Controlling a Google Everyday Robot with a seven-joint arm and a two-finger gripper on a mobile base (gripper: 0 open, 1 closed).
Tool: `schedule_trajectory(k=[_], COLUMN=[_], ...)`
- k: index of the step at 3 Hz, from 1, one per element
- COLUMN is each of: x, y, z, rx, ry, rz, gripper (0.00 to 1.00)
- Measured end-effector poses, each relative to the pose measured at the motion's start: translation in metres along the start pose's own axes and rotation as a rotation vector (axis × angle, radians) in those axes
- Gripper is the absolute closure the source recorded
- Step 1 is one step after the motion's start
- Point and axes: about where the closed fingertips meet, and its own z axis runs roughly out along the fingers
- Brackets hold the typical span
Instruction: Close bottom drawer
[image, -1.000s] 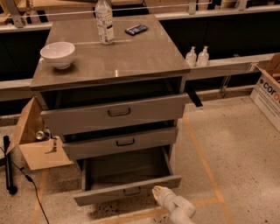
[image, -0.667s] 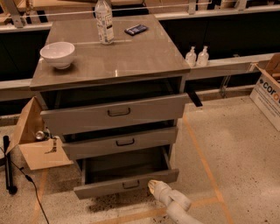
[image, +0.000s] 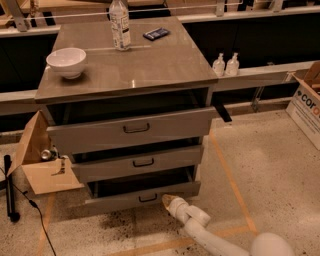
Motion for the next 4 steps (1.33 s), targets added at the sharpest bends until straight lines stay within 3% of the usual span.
schedule_trajectory(k=[1,4], x=[0.0,0.016], y=[-0.009,-0.037], z=[0.02,0.038], rx=[0.004,0.029], ry=[-0.019,0.005], rz=[-0.02,-0.08], gripper=[1.0,1.0])
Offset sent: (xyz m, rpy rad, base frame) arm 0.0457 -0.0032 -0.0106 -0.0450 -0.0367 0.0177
